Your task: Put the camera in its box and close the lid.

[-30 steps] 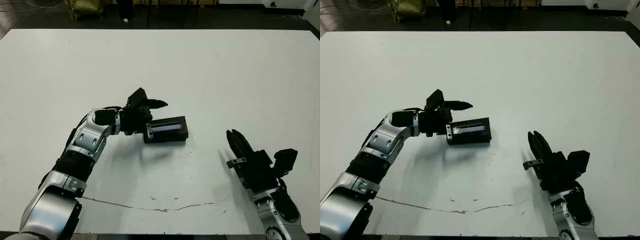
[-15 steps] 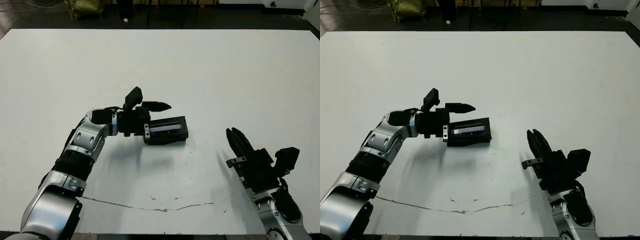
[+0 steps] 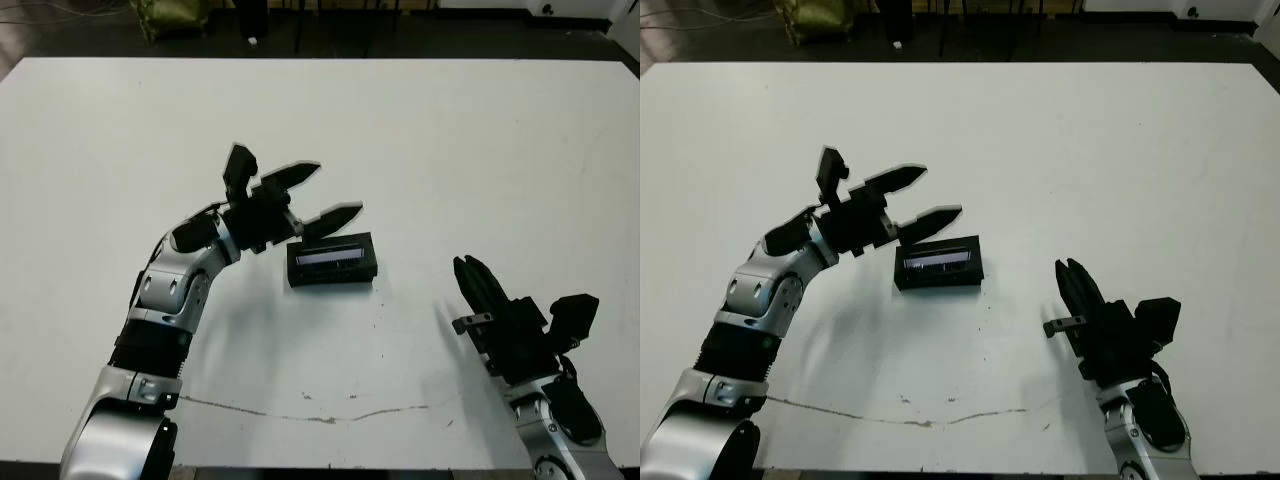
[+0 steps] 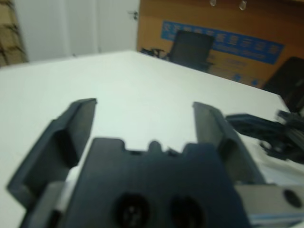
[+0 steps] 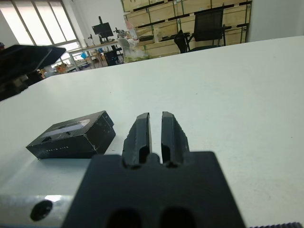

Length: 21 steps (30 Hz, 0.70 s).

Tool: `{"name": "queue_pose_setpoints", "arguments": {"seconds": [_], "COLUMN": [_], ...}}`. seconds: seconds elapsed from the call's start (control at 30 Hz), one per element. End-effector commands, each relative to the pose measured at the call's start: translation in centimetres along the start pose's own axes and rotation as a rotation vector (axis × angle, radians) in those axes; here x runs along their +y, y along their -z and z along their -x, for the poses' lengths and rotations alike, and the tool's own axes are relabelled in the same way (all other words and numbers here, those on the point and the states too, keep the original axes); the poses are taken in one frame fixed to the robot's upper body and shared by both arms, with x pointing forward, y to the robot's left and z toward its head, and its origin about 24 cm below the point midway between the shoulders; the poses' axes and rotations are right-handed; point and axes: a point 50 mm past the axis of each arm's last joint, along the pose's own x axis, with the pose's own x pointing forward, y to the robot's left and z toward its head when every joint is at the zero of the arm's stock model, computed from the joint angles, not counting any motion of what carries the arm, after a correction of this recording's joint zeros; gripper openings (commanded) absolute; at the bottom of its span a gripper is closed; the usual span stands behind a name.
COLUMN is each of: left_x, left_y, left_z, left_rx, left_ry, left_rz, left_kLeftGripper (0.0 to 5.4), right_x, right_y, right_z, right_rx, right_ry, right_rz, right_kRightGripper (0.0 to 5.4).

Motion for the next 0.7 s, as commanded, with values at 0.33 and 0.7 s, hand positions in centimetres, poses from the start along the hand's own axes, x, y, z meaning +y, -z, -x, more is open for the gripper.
{"name": "queue_pose_setpoints", "arguments": {"seconds": [0.33,0.7], "left_x": [-1.1,-3.1], "left_y": [-0.2,0.4], "left_z": [-1.0,-2.0], "left_rx": [0.139,0.363], "left_ry": [-0.011,-0.009], "left_rz": [-0.189,-0.233], "left_kLeftGripper": [1.12,0.03], "right_x": [-0.1,0.2], "right_y": [0.4,0.3], "right_z": [0.2,0.6], "right_rx": [0.012,0.027], "right_ry": [0.000,0.019], "right_rz": [-0.006,-0.039], "right_kRightGripper": [0.00,0.00]}}
